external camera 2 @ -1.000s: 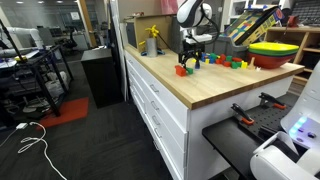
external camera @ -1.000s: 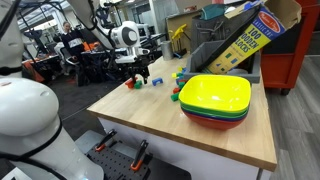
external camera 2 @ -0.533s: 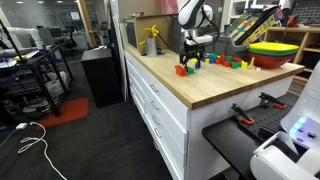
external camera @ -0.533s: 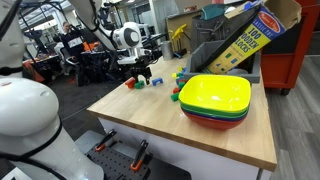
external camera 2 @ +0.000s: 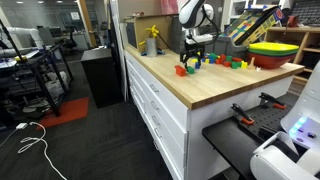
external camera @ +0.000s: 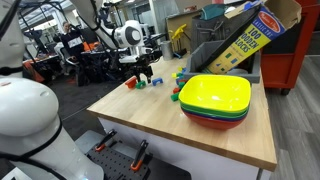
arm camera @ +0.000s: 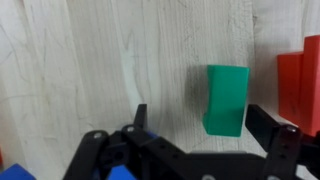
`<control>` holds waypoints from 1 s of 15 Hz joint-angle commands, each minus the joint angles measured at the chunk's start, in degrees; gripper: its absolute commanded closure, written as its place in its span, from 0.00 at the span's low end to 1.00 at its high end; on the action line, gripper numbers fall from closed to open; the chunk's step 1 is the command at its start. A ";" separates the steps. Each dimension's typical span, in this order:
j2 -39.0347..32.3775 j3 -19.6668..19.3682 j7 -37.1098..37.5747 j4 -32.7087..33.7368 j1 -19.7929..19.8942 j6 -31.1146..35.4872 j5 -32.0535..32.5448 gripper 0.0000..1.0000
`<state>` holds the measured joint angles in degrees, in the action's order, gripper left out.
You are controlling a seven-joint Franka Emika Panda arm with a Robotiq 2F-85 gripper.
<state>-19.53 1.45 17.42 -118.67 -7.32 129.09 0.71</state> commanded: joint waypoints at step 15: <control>-0.76 -4.45 19.81 4.12 -0.22 -1.76 -2.03 0.00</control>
<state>-19.51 -1.90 32.91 -116.28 -7.22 128.98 -2.17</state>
